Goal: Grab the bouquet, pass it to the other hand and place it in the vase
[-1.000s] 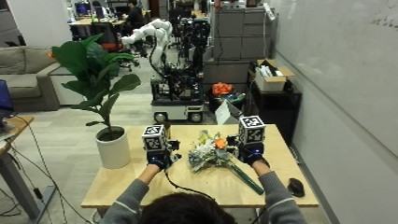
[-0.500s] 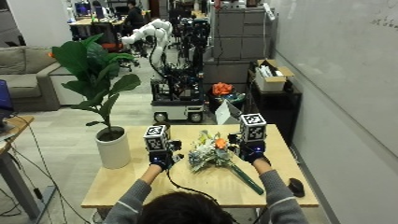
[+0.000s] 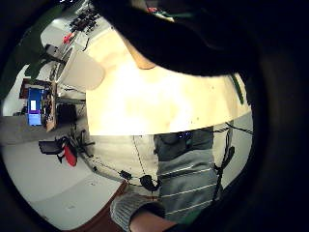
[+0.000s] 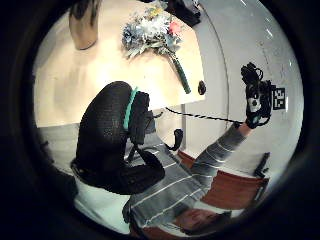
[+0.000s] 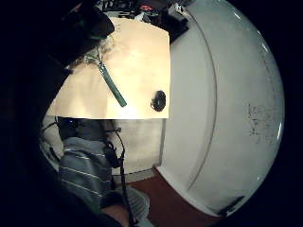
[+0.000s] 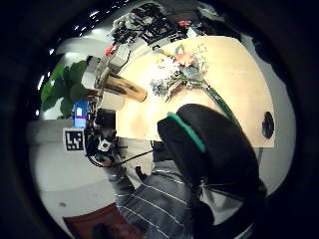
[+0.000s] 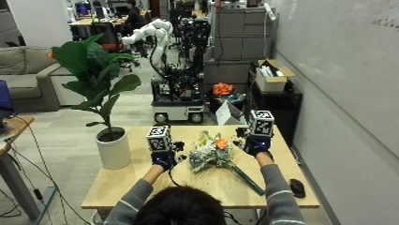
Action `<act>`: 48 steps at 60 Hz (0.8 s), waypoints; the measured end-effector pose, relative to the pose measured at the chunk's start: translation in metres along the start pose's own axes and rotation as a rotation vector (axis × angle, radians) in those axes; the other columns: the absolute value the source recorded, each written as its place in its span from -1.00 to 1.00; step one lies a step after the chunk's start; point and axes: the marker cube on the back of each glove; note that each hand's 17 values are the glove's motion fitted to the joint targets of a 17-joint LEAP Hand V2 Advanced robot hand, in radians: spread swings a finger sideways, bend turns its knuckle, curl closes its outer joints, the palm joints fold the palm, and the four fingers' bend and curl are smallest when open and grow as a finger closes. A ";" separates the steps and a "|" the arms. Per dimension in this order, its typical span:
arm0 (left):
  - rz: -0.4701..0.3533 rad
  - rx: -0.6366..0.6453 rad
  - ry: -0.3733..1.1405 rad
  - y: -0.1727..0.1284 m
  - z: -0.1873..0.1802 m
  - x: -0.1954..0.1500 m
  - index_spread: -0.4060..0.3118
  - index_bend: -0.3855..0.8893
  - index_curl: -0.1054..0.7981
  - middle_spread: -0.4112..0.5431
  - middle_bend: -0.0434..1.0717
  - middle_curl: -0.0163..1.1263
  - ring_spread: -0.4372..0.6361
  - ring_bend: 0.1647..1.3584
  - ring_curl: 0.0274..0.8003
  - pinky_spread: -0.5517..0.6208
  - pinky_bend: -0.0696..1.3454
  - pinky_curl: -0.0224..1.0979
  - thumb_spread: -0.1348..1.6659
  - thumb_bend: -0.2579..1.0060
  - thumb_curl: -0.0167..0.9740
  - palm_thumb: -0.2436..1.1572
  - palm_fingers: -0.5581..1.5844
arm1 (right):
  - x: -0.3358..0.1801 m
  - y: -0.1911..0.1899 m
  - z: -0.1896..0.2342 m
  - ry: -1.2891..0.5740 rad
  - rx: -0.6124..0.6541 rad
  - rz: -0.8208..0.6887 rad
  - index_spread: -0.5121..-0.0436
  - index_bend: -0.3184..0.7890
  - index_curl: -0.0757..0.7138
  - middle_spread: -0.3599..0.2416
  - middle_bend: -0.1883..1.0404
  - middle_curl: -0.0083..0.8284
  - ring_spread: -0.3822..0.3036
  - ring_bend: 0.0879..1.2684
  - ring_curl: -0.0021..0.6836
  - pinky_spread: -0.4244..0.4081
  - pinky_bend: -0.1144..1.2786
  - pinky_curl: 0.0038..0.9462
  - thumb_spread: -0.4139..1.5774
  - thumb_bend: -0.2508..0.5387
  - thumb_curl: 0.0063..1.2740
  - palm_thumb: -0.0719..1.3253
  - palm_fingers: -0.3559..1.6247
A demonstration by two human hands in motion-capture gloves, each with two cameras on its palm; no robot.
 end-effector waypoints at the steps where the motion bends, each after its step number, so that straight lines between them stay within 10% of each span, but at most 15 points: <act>1: -0.001 0.002 0.002 0.002 -0.002 0.001 0.16 -0.17 -0.16 0.43 -0.59 -0.36 0.54 -0.32 -0.38 0.69 -0.30 -0.37 0.47 -0.62 -0.33 -0.22 -0.30 | 0.002 -0.008 0.000 -0.007 0.049 -0.025 -0.21 -0.33 -0.34 0.24 -0.28 -0.05 0.20 -0.39 0.03 0.53 -0.28 -0.24 0.70 -0.41 -0.69 -0.24 -0.16; 23: 0.029 -0.020 0.025 0.006 0.002 0.003 0.18 -0.20 -0.16 0.47 -0.59 -0.37 0.56 -0.30 -0.36 0.69 -0.26 -0.34 0.48 -0.62 -0.33 -0.21 -0.33 | 0.049 -0.067 0.042 -0.061 0.093 0.115 0.00 -0.38 -0.64 0.55 -0.29 -0.06 0.51 -0.21 0.06 0.69 0.18 -0.12 0.53 -0.41 -0.63 -0.33 -0.35; 48: 0.016 0.011 0.055 -0.010 0.012 -0.010 0.21 -0.18 -0.19 0.59 -0.57 -0.37 0.67 -0.31 -0.39 0.70 -0.20 -0.34 0.48 -0.62 -0.33 -0.20 -0.40 | 0.064 -0.075 0.173 -0.088 -0.122 0.139 0.09 -0.26 -0.63 0.52 -0.21 -0.06 0.47 -0.16 0.03 0.66 0.23 -0.18 0.39 -0.43 -0.56 -0.29 -0.45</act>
